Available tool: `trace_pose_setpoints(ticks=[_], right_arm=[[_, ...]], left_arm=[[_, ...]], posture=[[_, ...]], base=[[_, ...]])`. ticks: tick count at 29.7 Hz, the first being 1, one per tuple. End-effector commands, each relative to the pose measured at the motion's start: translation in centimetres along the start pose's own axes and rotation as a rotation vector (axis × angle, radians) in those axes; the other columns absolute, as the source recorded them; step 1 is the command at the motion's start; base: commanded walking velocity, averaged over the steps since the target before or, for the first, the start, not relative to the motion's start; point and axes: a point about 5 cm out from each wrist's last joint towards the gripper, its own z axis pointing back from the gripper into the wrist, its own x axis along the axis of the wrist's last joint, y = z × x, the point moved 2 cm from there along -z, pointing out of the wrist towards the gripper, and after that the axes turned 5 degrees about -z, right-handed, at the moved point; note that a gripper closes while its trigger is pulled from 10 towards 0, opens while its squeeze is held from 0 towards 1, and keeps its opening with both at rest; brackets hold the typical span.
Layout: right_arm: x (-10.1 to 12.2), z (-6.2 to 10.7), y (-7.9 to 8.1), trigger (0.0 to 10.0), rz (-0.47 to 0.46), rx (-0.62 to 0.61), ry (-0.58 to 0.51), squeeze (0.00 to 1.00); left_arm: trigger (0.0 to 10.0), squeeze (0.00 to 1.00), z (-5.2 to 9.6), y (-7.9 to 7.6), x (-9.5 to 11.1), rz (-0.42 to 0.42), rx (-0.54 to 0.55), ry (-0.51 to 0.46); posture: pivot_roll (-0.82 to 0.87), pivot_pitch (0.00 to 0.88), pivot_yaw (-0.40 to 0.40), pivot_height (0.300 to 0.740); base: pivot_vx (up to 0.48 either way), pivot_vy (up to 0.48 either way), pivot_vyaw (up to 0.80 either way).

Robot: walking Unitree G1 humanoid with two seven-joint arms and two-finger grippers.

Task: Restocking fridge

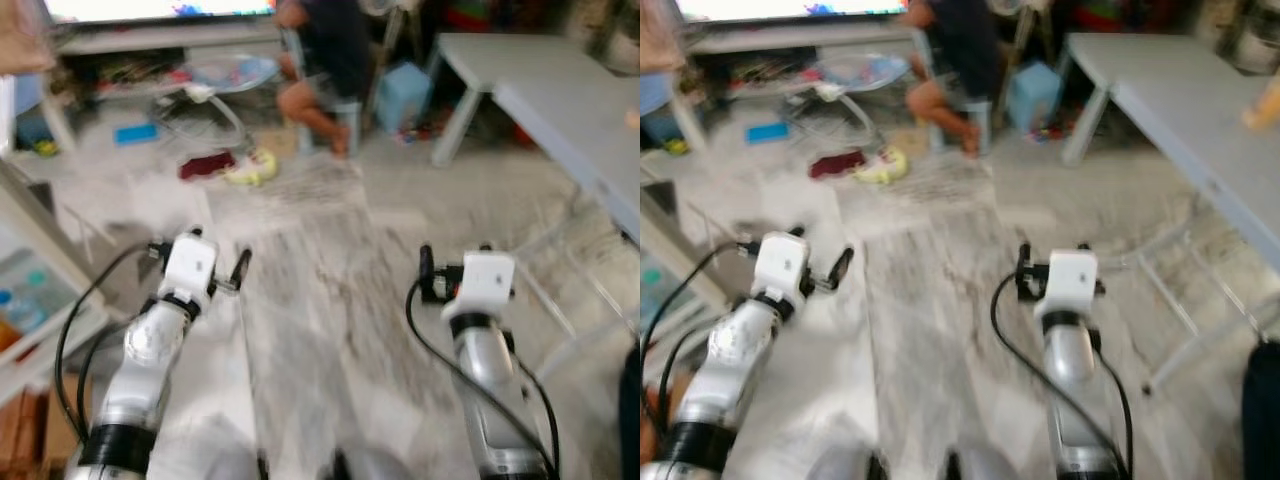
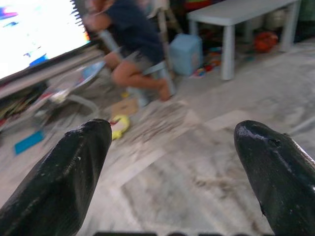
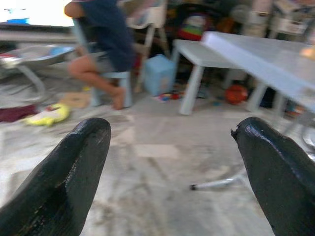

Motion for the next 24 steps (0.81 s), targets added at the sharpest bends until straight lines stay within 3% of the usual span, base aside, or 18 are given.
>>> trace_pose_setpoints(ticks=[1, 4, 17, 24], right_arm=[[0.24, -0.04, -0.87, 10.0, 0.012, -0.021, -0.011, 0.00], [0.26, -0.04, -0.78, 10.0, 0.012, -0.019, -0.014, 0.00], [0.37, -0.09, -0.59, 10.0, 0.020, -0.008, -0.028, 0.00], [0.44, -0.19, -0.55, 10.0, 0.023, -0.005, -0.033, 0.00]], left_arm=[[10.0, 0.00, -0.34, -1.04, 0.51, -0.012, -0.039, -0.021], [10.0, 0.00, -0.42, -1.20, 0.51, -0.004, -0.046, -0.023], [10.0, 0.00, -0.85, -1.12, 0.62, -0.011, -0.044, -0.027], [10.0, 0.00, -0.98, -1.28, 0.51, 0.010, -0.035, -0.027]], posture=[[-0.05, 0.073, -0.039, 0.740], [-0.05, 0.072, -0.039, 0.740], [-0.05, 0.066, -0.038, 0.740], [-0.06, 0.061, -0.039, 0.740]], base=[[0.480, 0.000, -0.80], [0.480, 0.000, -0.63], [0.480, 0.000, 0.00], [0.480, 0.000, -0.73]])
